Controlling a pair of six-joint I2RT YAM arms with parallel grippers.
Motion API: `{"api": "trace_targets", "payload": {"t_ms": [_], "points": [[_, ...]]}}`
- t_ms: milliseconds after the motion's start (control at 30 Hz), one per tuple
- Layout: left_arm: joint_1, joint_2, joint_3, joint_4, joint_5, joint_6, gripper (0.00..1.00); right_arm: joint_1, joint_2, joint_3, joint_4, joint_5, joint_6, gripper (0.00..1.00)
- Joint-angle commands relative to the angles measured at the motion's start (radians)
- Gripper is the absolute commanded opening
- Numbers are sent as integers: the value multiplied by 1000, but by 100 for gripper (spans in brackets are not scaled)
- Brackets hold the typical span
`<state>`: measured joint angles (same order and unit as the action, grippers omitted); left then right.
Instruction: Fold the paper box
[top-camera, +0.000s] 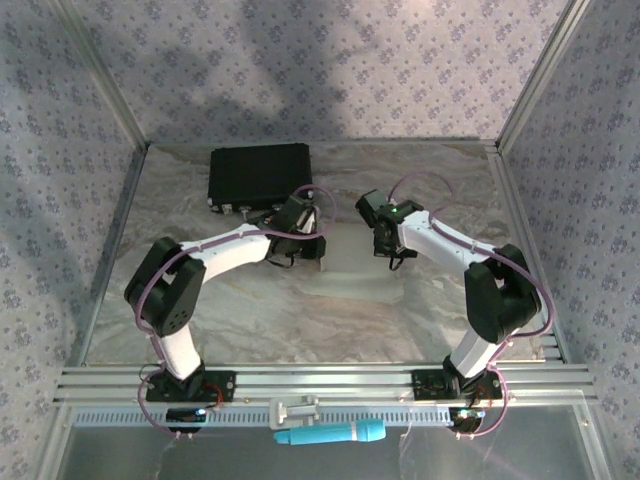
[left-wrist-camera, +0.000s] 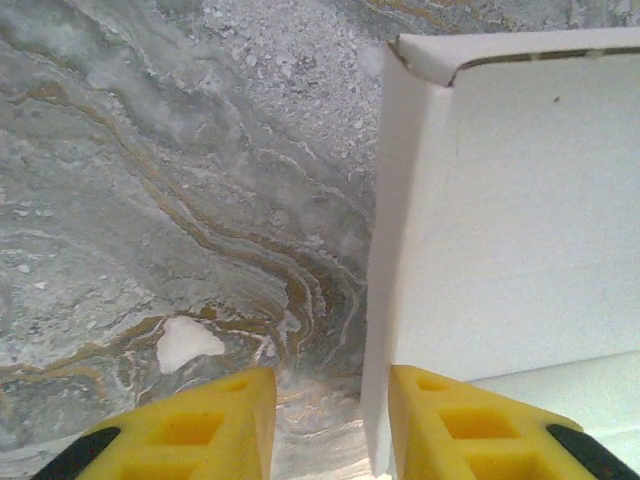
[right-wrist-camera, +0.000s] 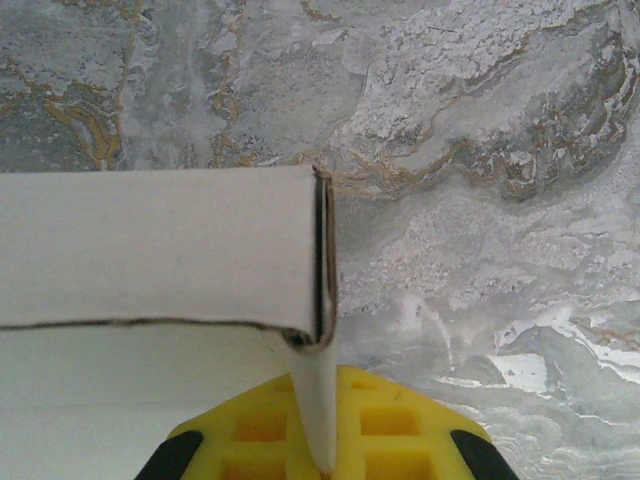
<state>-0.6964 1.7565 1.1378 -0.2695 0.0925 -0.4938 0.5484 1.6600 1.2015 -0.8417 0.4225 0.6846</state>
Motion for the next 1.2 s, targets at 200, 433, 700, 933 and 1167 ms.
{"api": "trace_targets", "payload": {"t_ms": [200, 433, 700, 933, 1167], "points": [[18, -10, -6, 28, 66, 11, 40, 5, 17, 26, -39, 29, -18, 0], [17, 65, 76, 40, 103, 8, 42, 4, 27, 29, -39, 19, -20, 0], [16, 142, 126, -11, 47, 11, 29, 1, 28, 36, -38, 19, -25, 0], [-19, 195, 197, -107, -96, -4, 8, -1, 36, 42, -59, 31, -5, 0], [-119, 216, 268, -315, -427, -137, 0, 8, 50, 57, -93, 53, 34, 0]]}}
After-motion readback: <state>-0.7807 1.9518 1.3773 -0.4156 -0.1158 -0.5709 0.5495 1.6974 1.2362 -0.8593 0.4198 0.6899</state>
